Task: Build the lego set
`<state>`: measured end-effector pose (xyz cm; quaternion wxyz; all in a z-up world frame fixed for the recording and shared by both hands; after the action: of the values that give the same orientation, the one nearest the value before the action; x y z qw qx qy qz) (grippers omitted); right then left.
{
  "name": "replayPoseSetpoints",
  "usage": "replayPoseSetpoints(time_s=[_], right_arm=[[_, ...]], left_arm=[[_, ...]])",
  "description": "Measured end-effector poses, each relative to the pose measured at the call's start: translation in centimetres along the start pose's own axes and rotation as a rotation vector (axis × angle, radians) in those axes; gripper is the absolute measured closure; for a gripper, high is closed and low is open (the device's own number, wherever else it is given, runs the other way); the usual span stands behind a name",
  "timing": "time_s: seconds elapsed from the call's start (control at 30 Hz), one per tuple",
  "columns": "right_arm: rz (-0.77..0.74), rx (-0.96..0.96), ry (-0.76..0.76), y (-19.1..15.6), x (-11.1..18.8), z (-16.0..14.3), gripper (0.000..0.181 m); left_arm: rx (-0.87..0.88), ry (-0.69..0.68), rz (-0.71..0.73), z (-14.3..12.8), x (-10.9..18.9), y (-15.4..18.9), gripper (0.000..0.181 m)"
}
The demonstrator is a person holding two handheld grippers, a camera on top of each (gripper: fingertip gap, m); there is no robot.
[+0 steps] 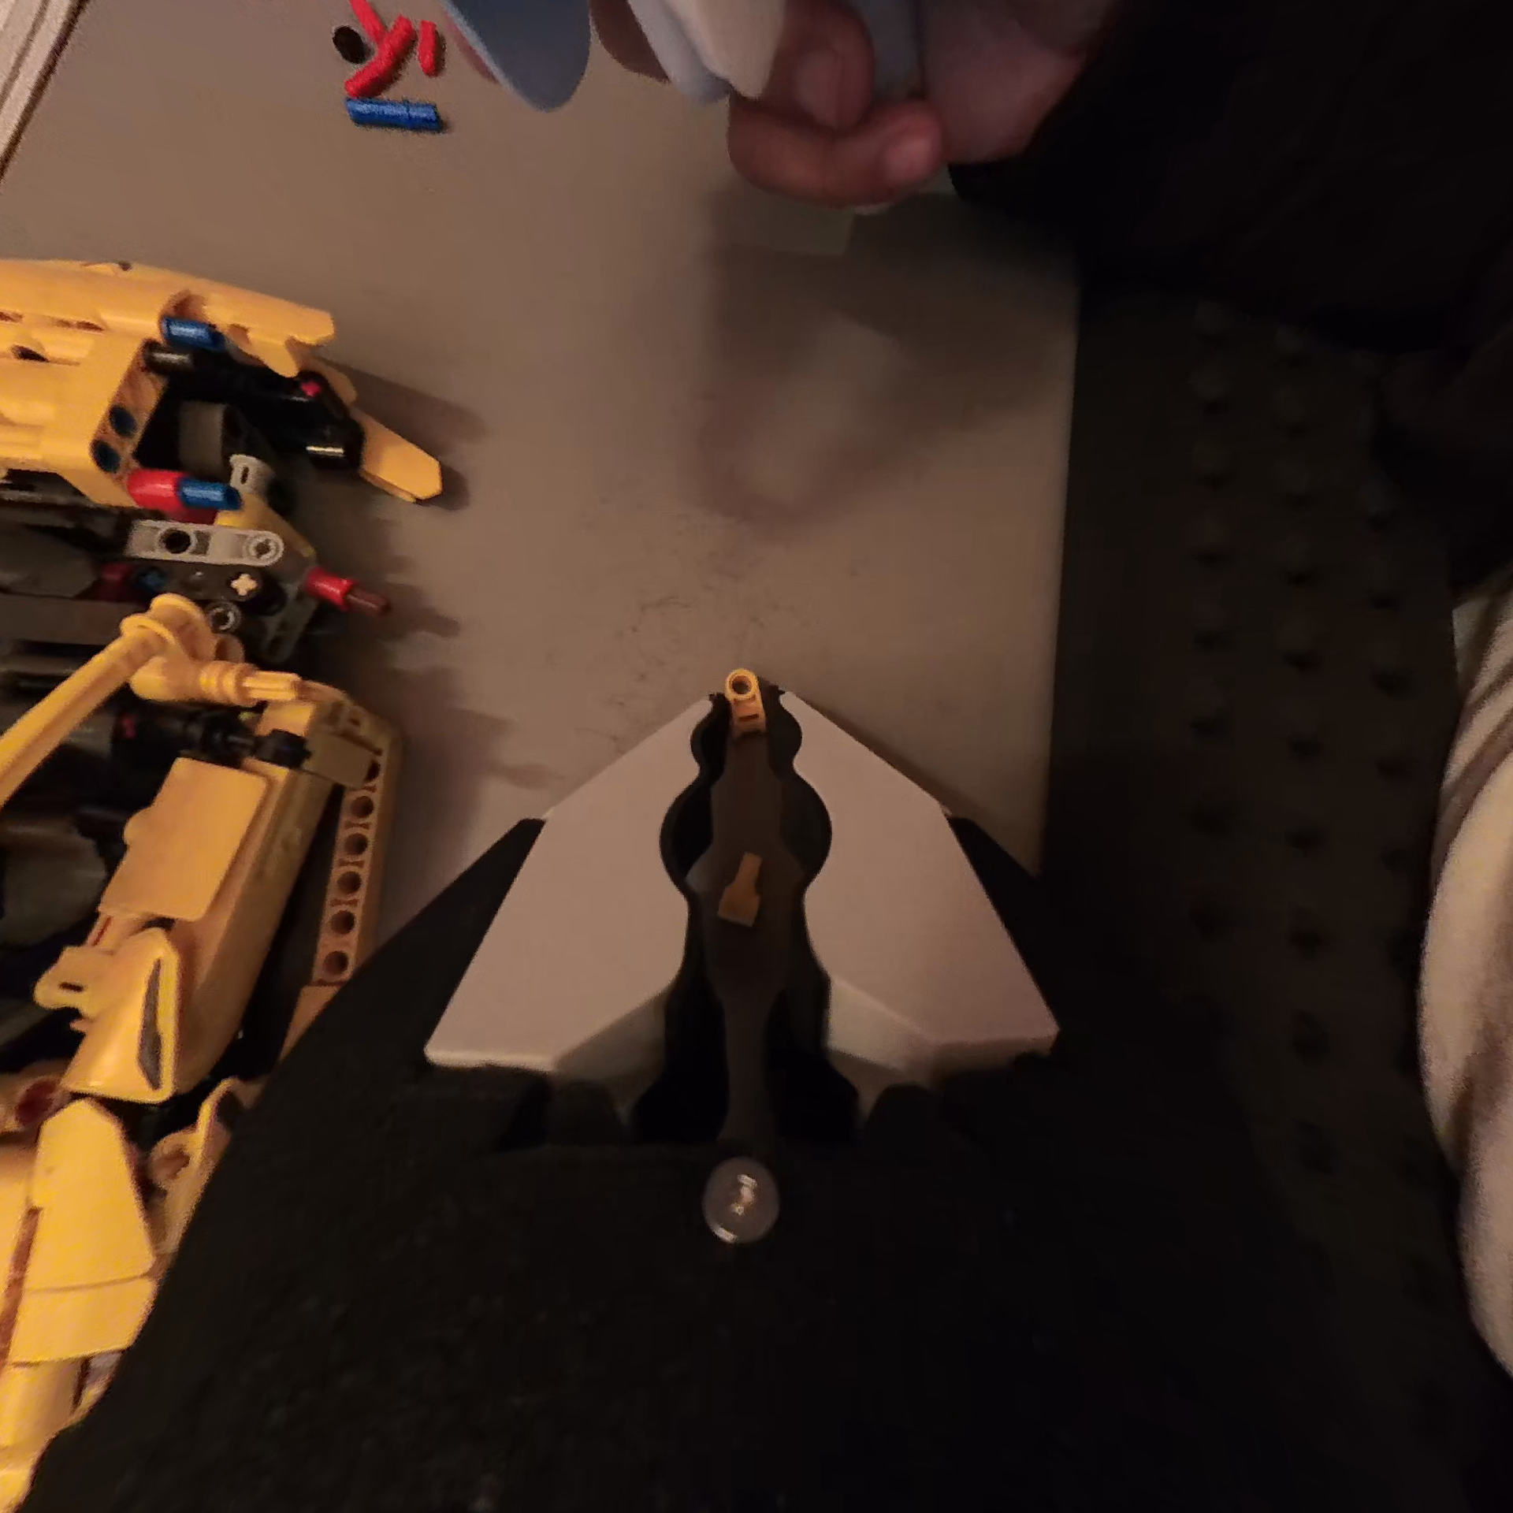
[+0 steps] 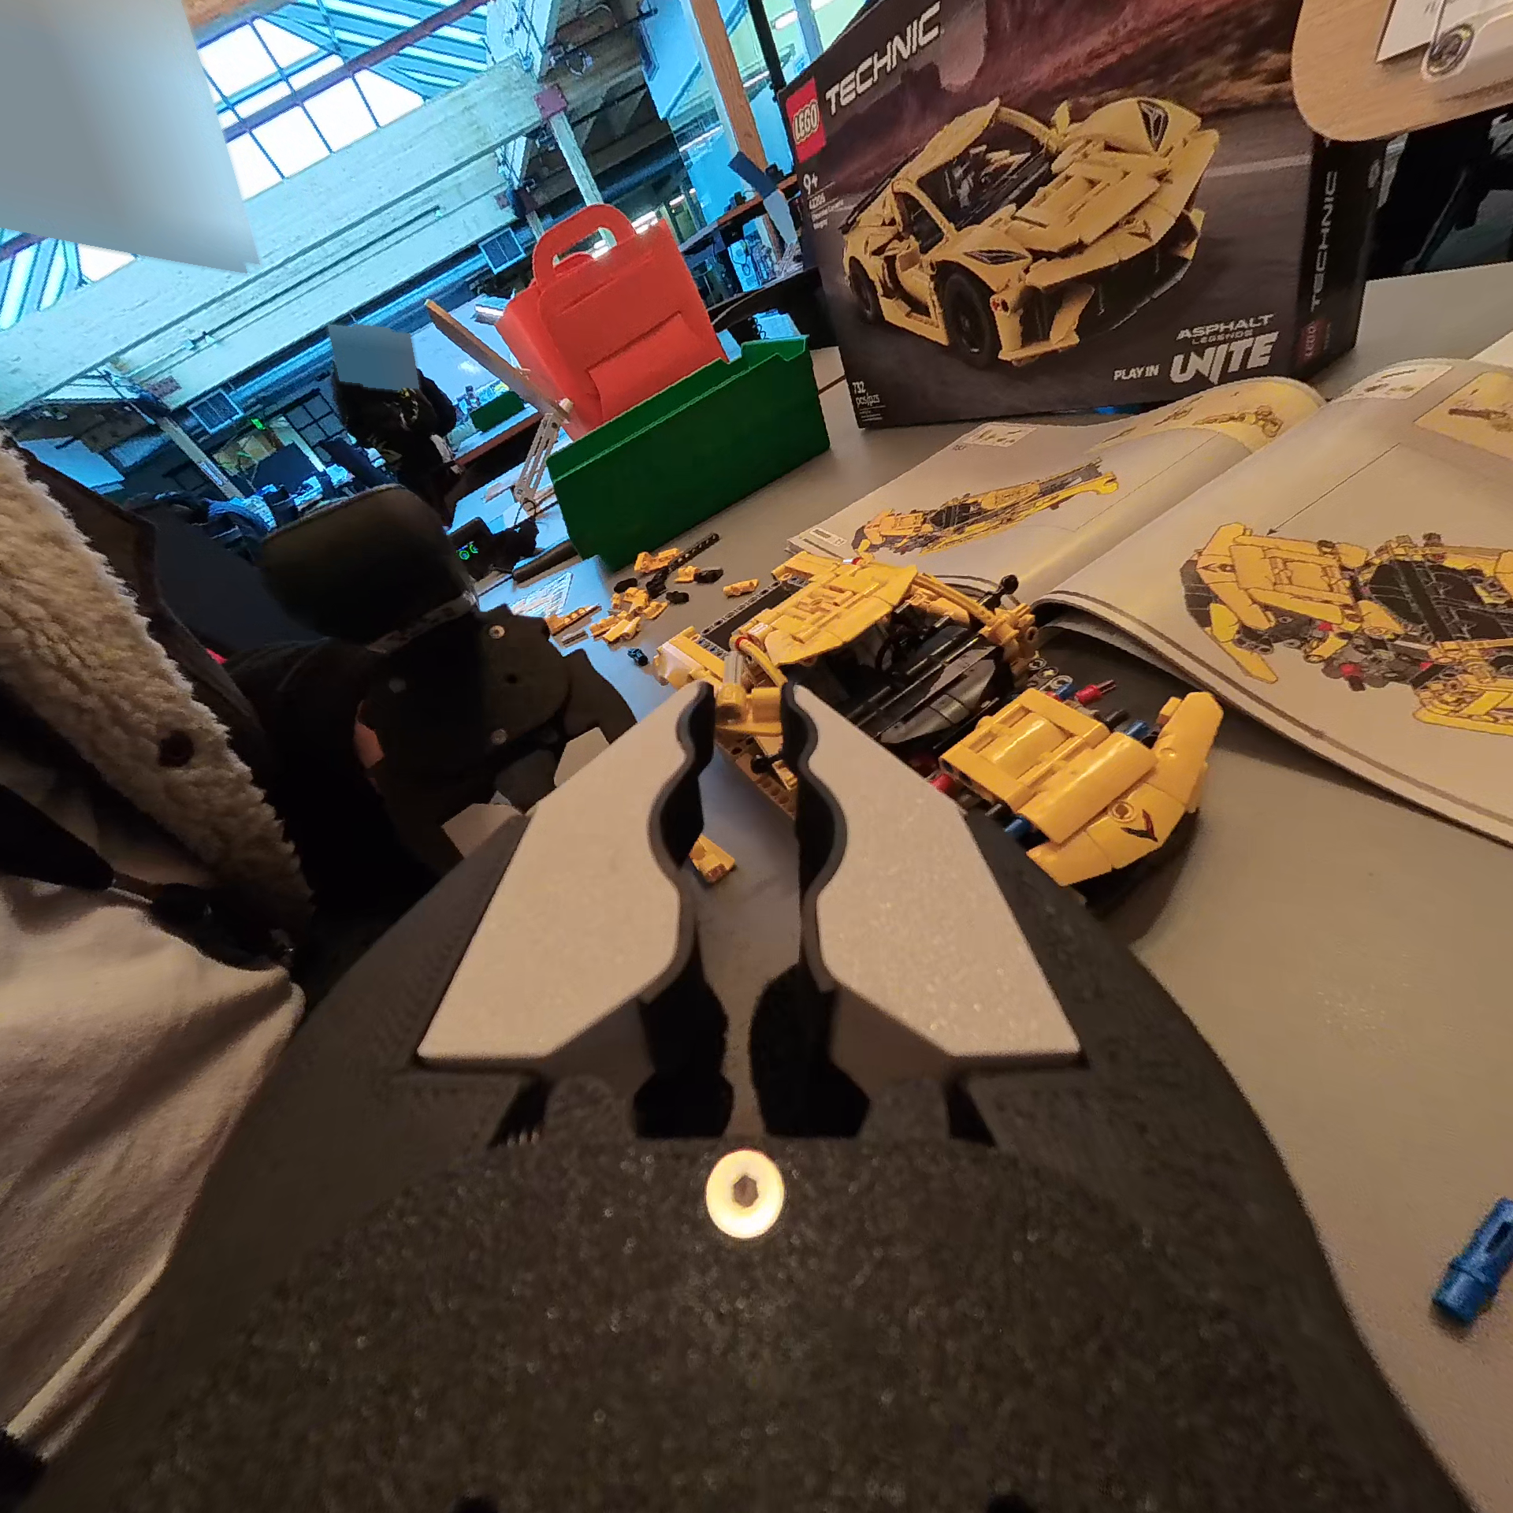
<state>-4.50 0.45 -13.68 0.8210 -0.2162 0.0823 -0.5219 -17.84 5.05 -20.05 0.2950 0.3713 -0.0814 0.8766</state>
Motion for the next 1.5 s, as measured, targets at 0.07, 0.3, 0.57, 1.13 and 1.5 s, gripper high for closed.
replayPoseSetpoints(time_s=[0.07, 0.3, 0.57, 1.13, 1.5], right_arm=[[0.005, -0.007, 0.002, 0.0, 0.0, 0.0, 0.166], [0.093, -0.002, 0.077, -0.9, 0.1, 0.7, 0.166], [0.214, 0.056, 0.061, -3.8, -2.3, 0.9, 0.166], [-0.074, 0.455, 0.059, -5.8, -2.6, 2.0, 0.166], [-0.092, 0.457, 0.040, -5.5, -2.7, 1.8, 0.166]], left_arm=[[-0.024, 0.009, 0.012, 0.0, 0.1, -0.1, 0.173], [0.006, 0.701, 0.053, 3.6, 6.9, -2.4, 0.174], [0.375, 0.990, -0.218, 3.4, 9.9, -4.1, 0.174], [0.932, 1.092, -0.593, 3.1, 9.3, -5.4, 0.174], [0.981, 1.071, -0.602, 2.9, 8.4, -5.5, 0.174]])
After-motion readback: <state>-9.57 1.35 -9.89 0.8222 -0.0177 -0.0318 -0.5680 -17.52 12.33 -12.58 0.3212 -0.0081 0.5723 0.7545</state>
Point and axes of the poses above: each gripper's, where its closed fingertips meet, x back along the fingers, z out of its top, y = z × x across the jaws, the point moved 7 cm from there along x, back along the fingers, and after that the axes turned 2 degrees about -x, right-handed, at the moved point
